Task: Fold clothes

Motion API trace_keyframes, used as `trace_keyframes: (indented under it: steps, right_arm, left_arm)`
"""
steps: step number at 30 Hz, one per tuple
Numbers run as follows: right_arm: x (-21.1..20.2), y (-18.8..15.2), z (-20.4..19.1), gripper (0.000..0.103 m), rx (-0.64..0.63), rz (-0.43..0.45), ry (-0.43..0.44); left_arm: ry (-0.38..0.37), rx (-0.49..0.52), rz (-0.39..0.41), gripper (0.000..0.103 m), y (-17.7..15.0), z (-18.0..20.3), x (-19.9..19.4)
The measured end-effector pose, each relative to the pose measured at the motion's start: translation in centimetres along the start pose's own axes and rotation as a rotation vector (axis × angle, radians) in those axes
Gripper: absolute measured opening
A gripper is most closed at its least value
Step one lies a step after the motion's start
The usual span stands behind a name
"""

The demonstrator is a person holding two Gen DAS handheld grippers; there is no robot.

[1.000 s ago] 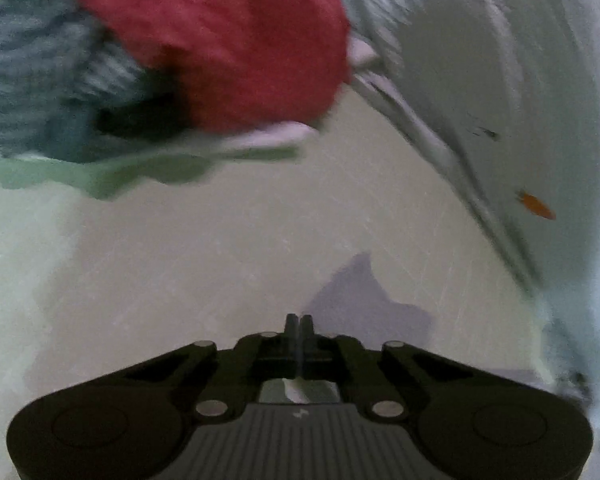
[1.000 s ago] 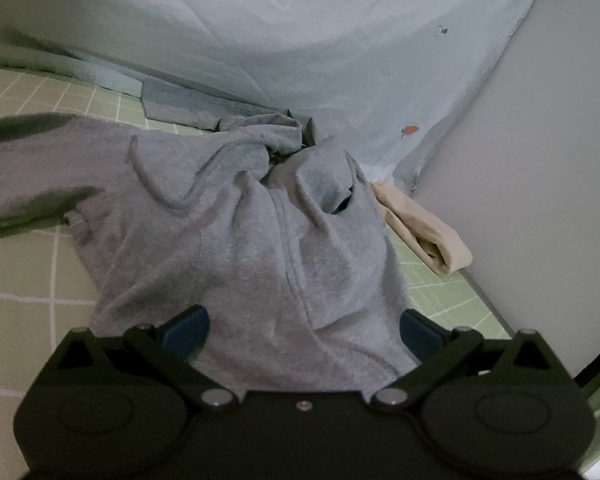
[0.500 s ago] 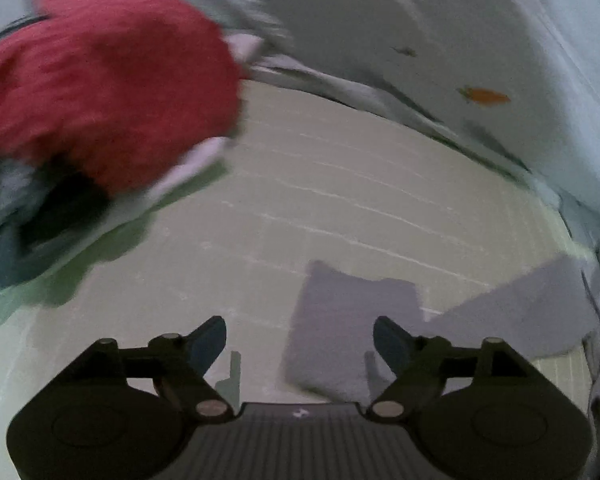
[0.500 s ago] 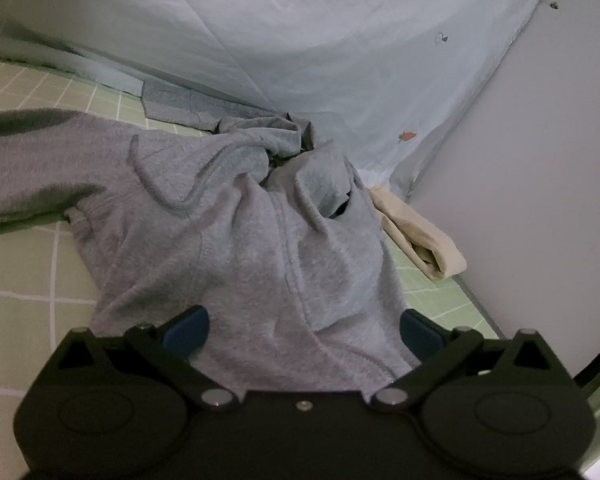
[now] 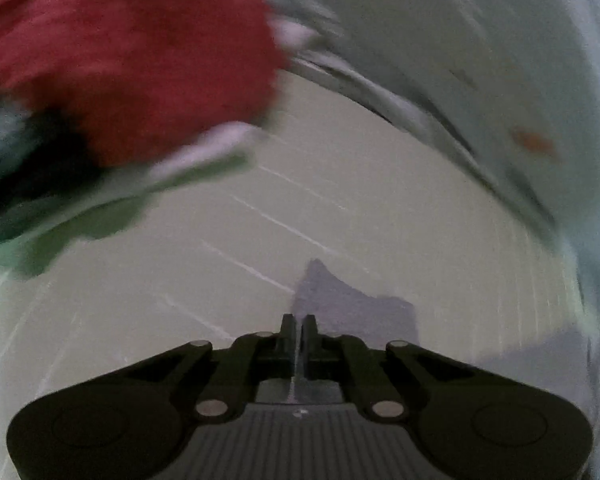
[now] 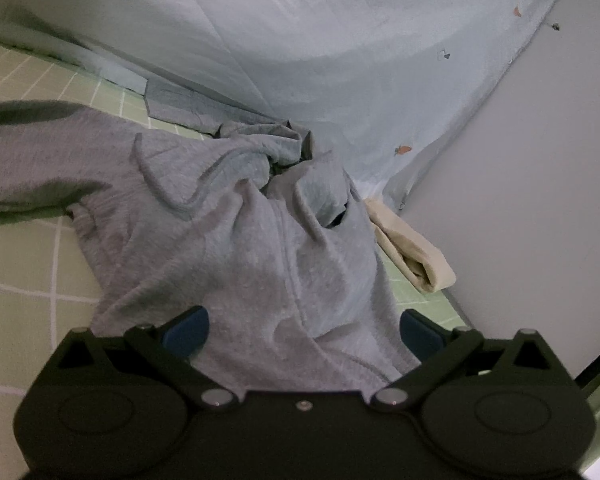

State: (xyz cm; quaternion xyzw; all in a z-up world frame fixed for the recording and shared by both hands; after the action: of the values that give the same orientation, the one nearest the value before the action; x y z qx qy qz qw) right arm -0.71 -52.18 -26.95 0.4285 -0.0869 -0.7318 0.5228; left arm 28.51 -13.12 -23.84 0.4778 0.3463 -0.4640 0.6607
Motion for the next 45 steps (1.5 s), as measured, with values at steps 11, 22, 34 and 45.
trace_keyframes:
  steps: [11, 22, 34, 45]
  right_arm:
    - [-0.1, -0.1, 0.0, 0.103, 0.000, 0.001, -0.001]
    - [0.0, -0.2, 0.0, 0.103, 0.002, -0.002, 0.007]
    - [-0.3, -0.1, -0.2, 0.099, -0.012, -0.018, 0.036]
    - [-6.0, -1.2, -3.6, 0.099, -0.060, -0.045, 0.161]
  left_arm:
    - [0.140, -0.257, 0.056, 0.013, 0.9, -6.6, -1.8]
    - [0.105, -0.063, 0.064, 0.085, 2.4, -2.1, 0.7]
    - [0.335, 0.112, 0.056, 0.014, 1.3, -3.0, 0.7]
    - [0.493, -0.016, 0.036, 0.014, 0.2, -14.6, -3.6]
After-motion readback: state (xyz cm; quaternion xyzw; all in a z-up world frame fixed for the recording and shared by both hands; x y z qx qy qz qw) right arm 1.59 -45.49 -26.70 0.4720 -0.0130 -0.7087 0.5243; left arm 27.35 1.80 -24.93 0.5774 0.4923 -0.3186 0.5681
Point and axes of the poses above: each gripper's, at about its wrist camera, not at the fingertips, and x roughly the way its jaws point, z to its right, y to its top, the point moved 9 cm from there along x, roughly the way its jaws point, and after that the axes turned 14 degrees about -z, right-handed, at the moved point
